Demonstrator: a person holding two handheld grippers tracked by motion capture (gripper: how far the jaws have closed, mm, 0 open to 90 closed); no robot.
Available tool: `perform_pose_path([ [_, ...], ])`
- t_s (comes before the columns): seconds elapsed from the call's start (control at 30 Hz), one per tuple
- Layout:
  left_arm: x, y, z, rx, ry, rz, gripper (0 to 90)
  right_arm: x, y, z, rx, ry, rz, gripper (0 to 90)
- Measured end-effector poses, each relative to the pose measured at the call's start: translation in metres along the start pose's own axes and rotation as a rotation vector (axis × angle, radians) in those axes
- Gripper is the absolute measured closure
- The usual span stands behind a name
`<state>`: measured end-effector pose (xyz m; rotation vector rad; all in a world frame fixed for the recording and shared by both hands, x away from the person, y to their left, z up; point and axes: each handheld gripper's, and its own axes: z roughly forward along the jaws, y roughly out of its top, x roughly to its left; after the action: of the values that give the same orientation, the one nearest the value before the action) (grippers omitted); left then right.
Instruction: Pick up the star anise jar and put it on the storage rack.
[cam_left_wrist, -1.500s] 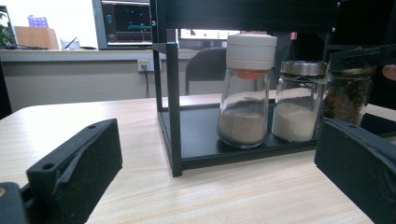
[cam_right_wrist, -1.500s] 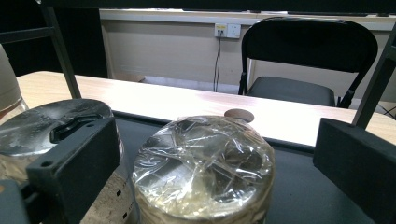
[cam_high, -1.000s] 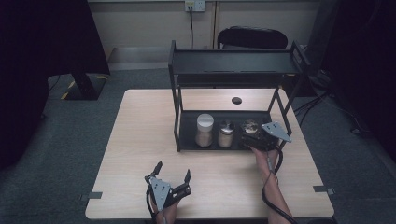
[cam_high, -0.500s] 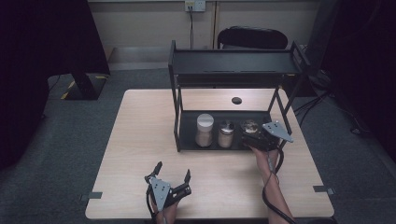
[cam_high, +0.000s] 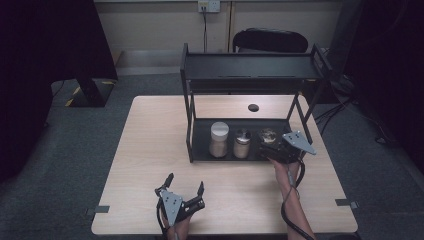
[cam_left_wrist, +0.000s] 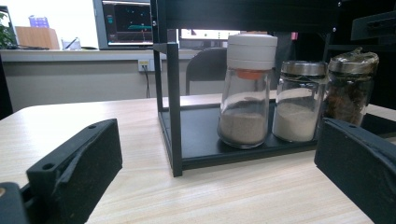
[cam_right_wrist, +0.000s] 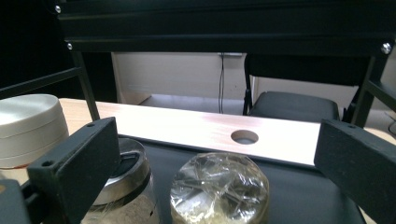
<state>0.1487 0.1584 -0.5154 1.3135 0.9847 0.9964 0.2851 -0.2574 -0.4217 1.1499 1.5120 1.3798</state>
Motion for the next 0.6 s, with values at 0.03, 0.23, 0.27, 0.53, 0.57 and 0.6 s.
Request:
perform_pose_path([
  [0.03, 0.000, 0.000, 0.000, 0.000, 0.000, 0.000, 0.3, 0.000, 0.001, -0.001, 0.005, 0.002, 0.007, 0.0],
  [0.23, 0.000, 0.000, 0.000, 0.000, 0.000, 0.000, 0.3, 0.003, 0.003, -0.005, -0.003, -0.001, 0.000, 0.0],
  [0.27, 0.000, 0.000, 0.000, 0.000, 0.000, 0.000, 0.3, 0.003, 0.002, -0.006, -0.006, -0.001, 0.002, 0.0],
  [0.53, 0.000, 0.000, 0.000, 0.000, 0.000, 0.000, 0.3, 0.005, 0.002, -0.012, -0.017, -0.008, 0.008, 0.0],
  [0.57, 0.000, 0.000, 0.000, 0.000, 0.000, 0.000, 0.3, 0.006, 0.002, -0.013, -0.021, -0.011, 0.006, 0.0],
  [0.6, 0.000, 0.000, 0.000, 0.000, 0.000, 0.000, 0.3, 0.007, 0.002, -0.014, -0.026, -0.015, 0.004, 0.0],
])
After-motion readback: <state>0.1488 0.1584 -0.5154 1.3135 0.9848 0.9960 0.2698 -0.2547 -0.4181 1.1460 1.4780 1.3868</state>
